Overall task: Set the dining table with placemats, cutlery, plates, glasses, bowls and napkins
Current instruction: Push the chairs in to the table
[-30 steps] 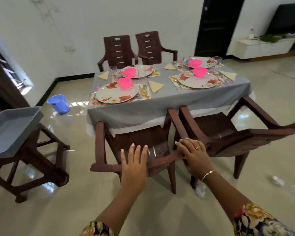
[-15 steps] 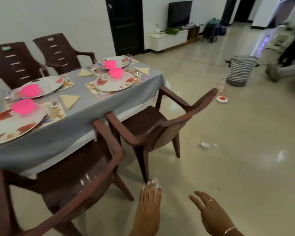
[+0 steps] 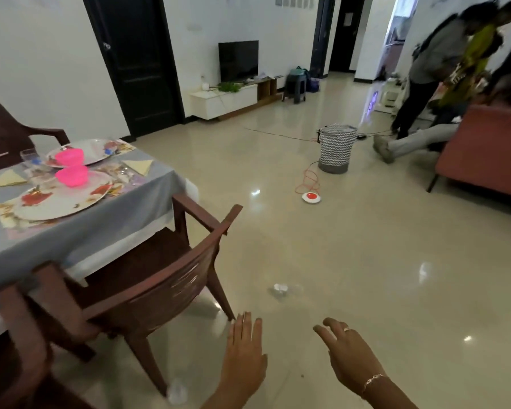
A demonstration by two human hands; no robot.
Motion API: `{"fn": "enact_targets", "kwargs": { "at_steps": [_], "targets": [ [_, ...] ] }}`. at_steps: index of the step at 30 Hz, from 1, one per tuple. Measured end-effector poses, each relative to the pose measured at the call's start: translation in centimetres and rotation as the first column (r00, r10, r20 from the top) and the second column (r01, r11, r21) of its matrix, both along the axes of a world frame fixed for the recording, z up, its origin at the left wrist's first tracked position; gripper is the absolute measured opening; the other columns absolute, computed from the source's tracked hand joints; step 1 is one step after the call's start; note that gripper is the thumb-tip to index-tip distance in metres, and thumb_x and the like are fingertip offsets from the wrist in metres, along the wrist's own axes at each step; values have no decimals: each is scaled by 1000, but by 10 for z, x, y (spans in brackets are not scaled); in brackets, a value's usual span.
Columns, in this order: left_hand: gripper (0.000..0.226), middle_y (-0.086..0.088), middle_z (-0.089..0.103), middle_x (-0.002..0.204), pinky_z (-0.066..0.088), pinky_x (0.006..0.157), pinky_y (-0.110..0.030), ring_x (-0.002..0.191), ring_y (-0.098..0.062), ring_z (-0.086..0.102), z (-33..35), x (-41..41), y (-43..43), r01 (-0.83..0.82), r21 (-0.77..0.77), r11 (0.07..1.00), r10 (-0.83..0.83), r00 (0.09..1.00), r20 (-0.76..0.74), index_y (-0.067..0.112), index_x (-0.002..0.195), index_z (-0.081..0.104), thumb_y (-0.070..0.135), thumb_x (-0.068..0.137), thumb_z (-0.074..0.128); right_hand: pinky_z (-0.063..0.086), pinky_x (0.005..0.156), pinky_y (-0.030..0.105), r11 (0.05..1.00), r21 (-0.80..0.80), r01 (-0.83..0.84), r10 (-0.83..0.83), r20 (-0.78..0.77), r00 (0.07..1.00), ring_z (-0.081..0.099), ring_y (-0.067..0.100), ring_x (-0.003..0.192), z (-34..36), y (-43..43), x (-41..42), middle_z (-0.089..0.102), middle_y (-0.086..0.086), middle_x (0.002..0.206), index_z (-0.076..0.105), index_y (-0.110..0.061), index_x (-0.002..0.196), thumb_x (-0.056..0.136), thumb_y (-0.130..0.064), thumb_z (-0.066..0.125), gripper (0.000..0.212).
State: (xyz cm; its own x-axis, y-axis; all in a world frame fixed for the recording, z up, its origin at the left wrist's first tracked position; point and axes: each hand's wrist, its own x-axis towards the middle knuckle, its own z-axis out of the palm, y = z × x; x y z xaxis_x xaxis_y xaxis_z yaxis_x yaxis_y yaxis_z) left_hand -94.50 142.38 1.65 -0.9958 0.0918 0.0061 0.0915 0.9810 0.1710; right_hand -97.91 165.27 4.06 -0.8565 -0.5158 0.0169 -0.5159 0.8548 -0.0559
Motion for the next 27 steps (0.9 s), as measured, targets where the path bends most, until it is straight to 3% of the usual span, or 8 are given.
{"fn": "enact_targets", "kwargs": {
  "at_steps": [3, 6, 11, 13, 14, 16, 22, 27],
  "targets": [
    [98, -16, 68, 109, 53, 86, -43, 106, -33, 62, 4, -51, 27, -40, 21, 999, 39, 999, 8, 10, 112, 55, 43, 26, 89, 50, 52, 20, 999, -20, -27, 26, -28, 999, 64, 17, 67, 2, 13, -51, 66, 1, 93, 48, -24, 104, 26, -8, 76, 85],
    [83, -16, 70, 105, 55, 79, -43, 96, -30, 69, -1, -110, 43, -111, 21, 994, 109, 991, 72, 10, 100, 72, 43, 25, 90, 51, 54, 21, 995, -15, -102, 101, -63, 993, 65, 17, 70, -3, 23, -110, 66, 2, 93, 48, -24, 103, 27, -6, 76, 83],
    [81, -17, 70, 104, 54, 79, -40, 95, -30, 69, -21, -225, 57, -226, 11, 974, 223, 969, 103, 10, 96, 74, 46, 25, 91, 50, 54, 21, 971, 52, -233, 237, -123, 964, 64, 16, 70, -5, 34, -237, 66, 2, 92, 48, -23, 100, 26, -6, 74, 81],
    [83, -26, 53, 129, 43, 99, -46, 121, -36, 53, -9, -272, 62, -280, 12, 960, 270, 937, 223, 6, 122, 60, 49, 55, 83, 50, 56, 20, 955, 62, -289, 295, -117, 948, 64, 15, 69, 1, 39, -289, 67, 1, 91, 48, -24, 99, 25, -9, 75, 80],
    [78, -26, 33, 146, 26, 112, -46, 137, -36, 32, -7, -296, 63, -326, 20, 945, 314, 924, 219, 6, 140, 40, 47, 79, 67, 50, 56, 19, 949, 58, -309, 314, -118, 942, 63, 14, 69, 4, 40, -315, 67, 0, 91, 47, -24, 99, 25, -9, 75, 79],
    [66, -16, 4, 157, 2, 118, -40, 146, -29, 4, -7, -345, 62, -354, 19, 935, 342, 915, 215, 11, 150, 10, 41, 98, 36, 50, 56, 20, 941, 60, -334, 339, -134, 931, 63, 15, 68, 9, 40, -367, 66, 0, 89, 47, -24, 97, 26, -9, 75, 78],
    [60, -12, 12, 155, 8, 118, -37, 144, -27, 10, -6, -450, 51, -455, 13, 890, 443, 872, 210, 15, 146, 16, 41, 97, 36, 49, 54, 21, 916, 21, -401, 401, -109, 910, 61, 16, 63, 2, 26, -493, 64, 0, 85, 46, -24, 97, 28, -9, 79, 78],
    [59, -13, 15, 154, 10, 117, -35, 143, -26, 14, -17, -540, 48, -645, 94, 758, 604, 749, 273, 14, 146, 18, 41, 97, 38, 47, 52, 19, 828, 0, -561, 558, -102, 824, 59, 12, 61, -15, 4, -612, 63, -4, 82, 45, -25, 95, 26, -13, 80, 78]
  ]
}}
